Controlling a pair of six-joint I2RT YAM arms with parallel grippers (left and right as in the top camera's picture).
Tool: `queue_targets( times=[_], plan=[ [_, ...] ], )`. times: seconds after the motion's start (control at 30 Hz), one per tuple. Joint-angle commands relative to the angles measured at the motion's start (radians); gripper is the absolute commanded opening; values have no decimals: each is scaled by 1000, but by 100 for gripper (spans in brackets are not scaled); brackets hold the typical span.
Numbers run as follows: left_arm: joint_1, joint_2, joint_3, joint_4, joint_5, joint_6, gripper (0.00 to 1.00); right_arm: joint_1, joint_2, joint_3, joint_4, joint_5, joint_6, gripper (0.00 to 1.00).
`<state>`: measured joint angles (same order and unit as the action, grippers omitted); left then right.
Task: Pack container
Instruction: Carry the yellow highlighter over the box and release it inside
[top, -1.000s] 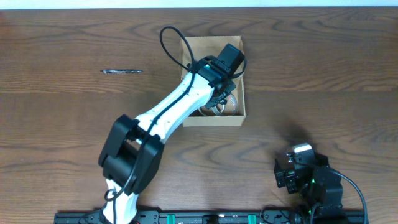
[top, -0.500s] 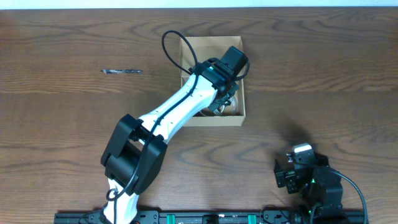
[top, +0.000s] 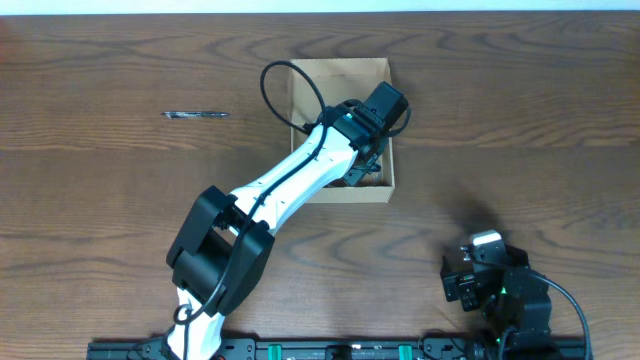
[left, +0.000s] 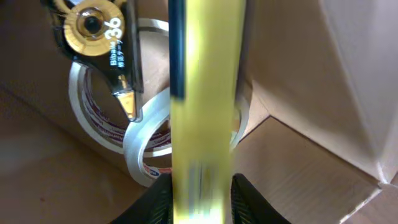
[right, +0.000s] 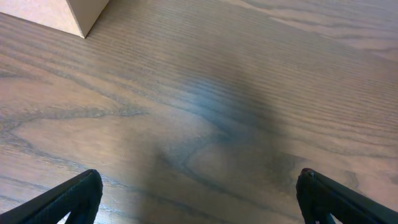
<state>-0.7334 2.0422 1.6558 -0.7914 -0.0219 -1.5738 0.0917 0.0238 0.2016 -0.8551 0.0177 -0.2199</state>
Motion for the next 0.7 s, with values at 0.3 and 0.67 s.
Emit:
queue_targets(
  times=[0.3,0.67],
  plan=[
    [-1,18,2,-9,-57,-69,69,-8,-6,-6,-2,-7,-13,99],
    [61,-112,4,-9,-147,-53,70,-8,-6,-6,-2,-7,-13,99]
  ],
)
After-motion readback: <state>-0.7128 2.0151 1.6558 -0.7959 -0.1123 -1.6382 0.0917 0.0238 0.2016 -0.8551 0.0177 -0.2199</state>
